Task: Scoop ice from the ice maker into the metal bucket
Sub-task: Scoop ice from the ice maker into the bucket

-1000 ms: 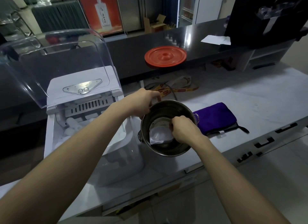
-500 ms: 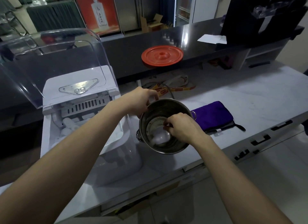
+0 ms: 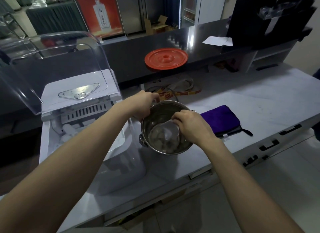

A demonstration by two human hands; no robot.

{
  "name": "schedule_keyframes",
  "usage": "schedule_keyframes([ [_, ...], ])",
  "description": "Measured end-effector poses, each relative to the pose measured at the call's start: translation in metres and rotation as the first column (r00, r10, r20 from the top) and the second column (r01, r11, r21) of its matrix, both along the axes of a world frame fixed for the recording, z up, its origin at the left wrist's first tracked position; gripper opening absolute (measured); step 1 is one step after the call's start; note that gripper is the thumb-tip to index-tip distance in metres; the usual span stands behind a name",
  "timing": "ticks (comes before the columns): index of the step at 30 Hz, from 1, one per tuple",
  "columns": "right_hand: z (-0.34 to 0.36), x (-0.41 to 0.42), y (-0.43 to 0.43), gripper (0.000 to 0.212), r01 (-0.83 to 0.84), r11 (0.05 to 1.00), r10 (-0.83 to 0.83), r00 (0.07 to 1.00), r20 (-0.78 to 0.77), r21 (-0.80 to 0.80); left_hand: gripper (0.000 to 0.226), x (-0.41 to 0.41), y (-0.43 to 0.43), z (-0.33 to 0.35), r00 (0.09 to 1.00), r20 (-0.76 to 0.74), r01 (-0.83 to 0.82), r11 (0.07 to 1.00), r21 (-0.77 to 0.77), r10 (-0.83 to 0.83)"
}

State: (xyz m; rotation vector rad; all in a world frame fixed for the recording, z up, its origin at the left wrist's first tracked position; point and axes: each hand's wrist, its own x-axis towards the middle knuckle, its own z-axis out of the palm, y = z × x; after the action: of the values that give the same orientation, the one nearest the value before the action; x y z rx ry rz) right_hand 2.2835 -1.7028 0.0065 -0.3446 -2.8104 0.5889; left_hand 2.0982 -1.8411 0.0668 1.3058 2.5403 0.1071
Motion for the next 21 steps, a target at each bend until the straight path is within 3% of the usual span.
schedule_keyframes([
  [4,0.007,0.003,0.008,0.024,0.036,0.999,-0.039,0.995,-0.093,-0.039,0.044,-0.008,0.004,-0.005,0.999,-0.033,-0.030,0.998,-0.056,0.028],
  [9,0.013,0.010,0.017,0.024,0.099,0.990,-0.115,0.979,-0.169,-0.102,0.053,-0.004,0.003,-0.017,0.997,0.032,-0.063,0.981,-0.186,0.070],
  [17,0.009,0.014,0.023,0.023,0.158,0.973,-0.186,0.968,-0.169,-0.167,0.048,-0.005,0.006,-0.023,0.999,-0.032,-0.038,0.979,-0.203,0.032],
  [21,0.010,0.013,0.023,0.023,0.208,0.962,-0.239,0.956,-0.172,-0.179,0.033,-0.005,0.004,-0.025,0.997,-0.056,-0.073,0.967,-0.246,0.061],
])
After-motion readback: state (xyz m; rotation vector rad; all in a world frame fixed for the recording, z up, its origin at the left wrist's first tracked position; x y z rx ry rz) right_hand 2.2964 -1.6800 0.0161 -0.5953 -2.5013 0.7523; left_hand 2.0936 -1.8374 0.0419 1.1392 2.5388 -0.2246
